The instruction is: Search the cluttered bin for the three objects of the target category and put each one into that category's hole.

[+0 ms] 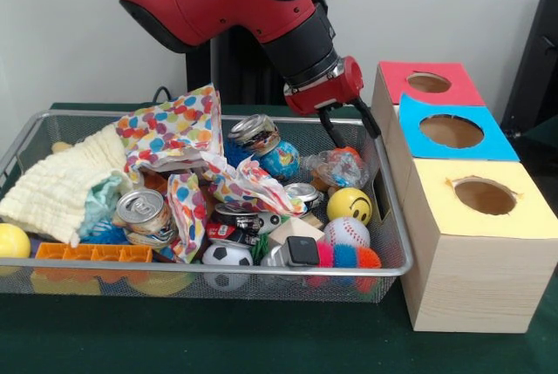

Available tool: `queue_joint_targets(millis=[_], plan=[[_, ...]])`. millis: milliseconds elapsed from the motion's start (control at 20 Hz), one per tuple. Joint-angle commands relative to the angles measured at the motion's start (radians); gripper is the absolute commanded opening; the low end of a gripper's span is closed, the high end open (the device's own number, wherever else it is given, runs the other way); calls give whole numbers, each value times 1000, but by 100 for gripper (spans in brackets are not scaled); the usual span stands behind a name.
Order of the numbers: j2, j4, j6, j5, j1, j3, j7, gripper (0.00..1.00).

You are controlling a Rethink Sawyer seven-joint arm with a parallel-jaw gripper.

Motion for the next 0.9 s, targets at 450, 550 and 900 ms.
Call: queue_joint_targets(millis=[450,550,900], plan=[[6,-194,105,-21,-8,-19,-30,100],[5,-191,101,-22,-8,-21,-28,100],[0,-194,91,-17,1,-31,-11,100]])
